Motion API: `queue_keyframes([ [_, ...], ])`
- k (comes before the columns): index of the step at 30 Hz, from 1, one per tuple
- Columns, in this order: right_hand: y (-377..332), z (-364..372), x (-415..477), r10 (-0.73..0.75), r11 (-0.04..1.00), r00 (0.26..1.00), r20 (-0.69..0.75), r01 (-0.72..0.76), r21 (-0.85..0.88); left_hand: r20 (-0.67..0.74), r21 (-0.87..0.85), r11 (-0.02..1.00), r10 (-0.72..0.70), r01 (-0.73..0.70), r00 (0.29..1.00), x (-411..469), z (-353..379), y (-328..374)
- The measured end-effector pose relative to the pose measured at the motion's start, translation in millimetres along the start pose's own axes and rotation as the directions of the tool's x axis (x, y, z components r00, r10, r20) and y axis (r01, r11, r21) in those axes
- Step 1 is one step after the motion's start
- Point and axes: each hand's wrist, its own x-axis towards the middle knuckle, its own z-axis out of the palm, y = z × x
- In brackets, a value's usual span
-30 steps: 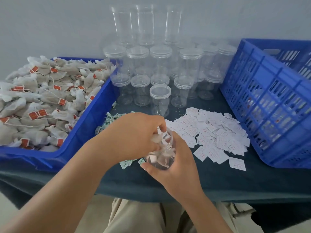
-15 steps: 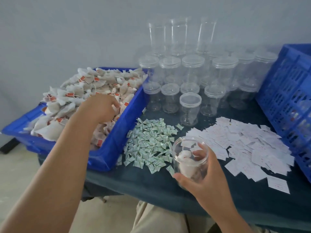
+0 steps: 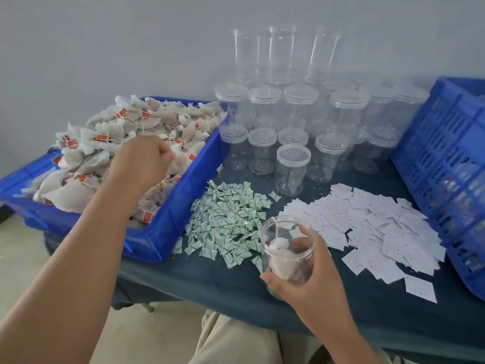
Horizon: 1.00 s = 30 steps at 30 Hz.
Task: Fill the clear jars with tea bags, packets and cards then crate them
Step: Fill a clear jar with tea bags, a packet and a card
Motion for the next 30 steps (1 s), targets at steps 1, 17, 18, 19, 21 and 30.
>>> queue_keyframes([
  [1,-0.3,-0.2,0.4,0.001,1.000,1.000,0.004,-0.001,-0.003,-0.025,0.023,1.000,0.006,-0.005,1.000,0.6,-2.9,3.1],
  [17,1.6,0.0,1.2,-0.047,0.998,0.999,-0.009,0.046,-0.032,0.150,-0.623,0.707,0.526,-0.333,0.837,-73.1,-48.5,113.6],
  [18,1.2,-0.6,1.1,-0.055,0.997,0.998,-0.011,0.054,-0.045,0.185,-0.605,0.689,0.610,-0.400,0.771,-83.8,-44.8,124.7],
  [19,0.8,-1.4,1.1,-0.062,0.997,0.998,-0.016,0.061,-0.057,0.231,-0.553,0.682,0.677,-0.478,0.699,-93.7,-38.0,134.9],
  [21,-1.4,-3.3,1.6,-0.076,0.995,0.997,-0.022,0.074,-0.062,0.356,-0.421,0.678,0.734,-0.602,0.578,-109.8,-19.6,152.6],
  [30,1.1,-8.6,-5.5,-0.059,0.991,0.996,-0.065,0.050,-0.124,0.379,-0.164,0.731,0.667,-0.663,0.641,-123.4,0.8,162.4],
])
